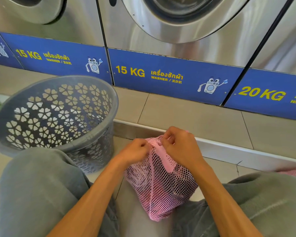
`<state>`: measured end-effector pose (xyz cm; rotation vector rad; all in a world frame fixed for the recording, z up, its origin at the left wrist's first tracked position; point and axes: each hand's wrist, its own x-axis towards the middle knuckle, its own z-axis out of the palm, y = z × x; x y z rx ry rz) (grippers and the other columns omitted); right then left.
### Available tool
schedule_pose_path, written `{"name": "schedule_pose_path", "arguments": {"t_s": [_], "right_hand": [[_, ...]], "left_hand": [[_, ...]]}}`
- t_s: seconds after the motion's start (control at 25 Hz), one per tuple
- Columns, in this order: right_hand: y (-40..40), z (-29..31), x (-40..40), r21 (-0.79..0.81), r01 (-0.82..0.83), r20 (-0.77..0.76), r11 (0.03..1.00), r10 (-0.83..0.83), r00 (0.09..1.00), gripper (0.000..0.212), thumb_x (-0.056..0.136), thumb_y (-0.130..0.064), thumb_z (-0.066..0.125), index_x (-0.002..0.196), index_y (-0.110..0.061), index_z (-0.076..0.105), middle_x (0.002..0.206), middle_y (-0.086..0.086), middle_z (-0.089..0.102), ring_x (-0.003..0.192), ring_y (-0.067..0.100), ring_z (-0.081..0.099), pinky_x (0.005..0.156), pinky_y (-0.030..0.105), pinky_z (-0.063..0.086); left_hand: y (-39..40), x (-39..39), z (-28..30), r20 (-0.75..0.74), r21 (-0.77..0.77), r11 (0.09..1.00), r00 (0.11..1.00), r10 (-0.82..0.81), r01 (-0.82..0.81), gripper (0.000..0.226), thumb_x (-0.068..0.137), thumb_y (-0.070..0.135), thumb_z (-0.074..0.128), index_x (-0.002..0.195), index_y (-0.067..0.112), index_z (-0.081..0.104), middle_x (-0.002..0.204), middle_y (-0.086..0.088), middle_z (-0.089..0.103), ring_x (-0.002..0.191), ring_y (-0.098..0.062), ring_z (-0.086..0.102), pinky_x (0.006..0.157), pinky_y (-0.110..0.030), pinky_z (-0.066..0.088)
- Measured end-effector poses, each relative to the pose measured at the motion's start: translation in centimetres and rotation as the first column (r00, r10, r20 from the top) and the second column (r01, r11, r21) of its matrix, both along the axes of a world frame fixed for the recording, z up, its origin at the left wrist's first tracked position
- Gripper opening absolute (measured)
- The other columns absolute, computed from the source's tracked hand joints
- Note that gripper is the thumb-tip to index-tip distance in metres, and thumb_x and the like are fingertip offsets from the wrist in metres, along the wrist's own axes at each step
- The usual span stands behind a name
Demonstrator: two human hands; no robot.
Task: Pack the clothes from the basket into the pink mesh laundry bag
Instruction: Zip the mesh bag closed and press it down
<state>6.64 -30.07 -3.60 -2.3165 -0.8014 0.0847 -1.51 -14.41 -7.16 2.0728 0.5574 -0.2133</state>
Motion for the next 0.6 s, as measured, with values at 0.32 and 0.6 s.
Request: {"name": "schedule_pose_path", "arguments": {"t_s": [0.32, 0.6], "right_hand": [[0.7, -2.9, -0.8, -0.317, -0.322, -0.320, 0.892, 0.219, 0.922, 0.040, 0.089, -0.047, 0.062, 0.077, -0.012, 0.077, 0.076, 0.011, 0.075, 0.069, 0.029, 0.071, 0.068, 0.041, 0.060], [0.9, -3.1, -0.7, -0.200, -0.194, -0.238, 0.960, 0.145, 0.960, 0.023, 0.088, -0.038, 0.063, 0.077, -0.020, 0.071, 0.072, -0.005, 0.068, 0.069, 0.015, 0.064, 0.069, 0.040, 0.058]], "left_hand": [[-0.5, 0.1, 0.4, -0.029, -0.343, 0.933, 0.994, 0.107, -0.110, 0.027, 0.097, 0.017, 0.047, 0.072, 0.011, 0.055, 0.070, -0.009, 0.057, 0.067, -0.024, 0.056, 0.070, -0.039, 0.049], [-0.2, 0.2, -0.4, 0.011, -0.392, 0.919, 0.999, 0.049, -0.041, 0.024, 0.097, 0.028, 0.061, 0.083, 0.008, 0.062, 0.075, -0.008, 0.063, 0.068, -0.017, 0.061, 0.076, -0.035, 0.054]]}}
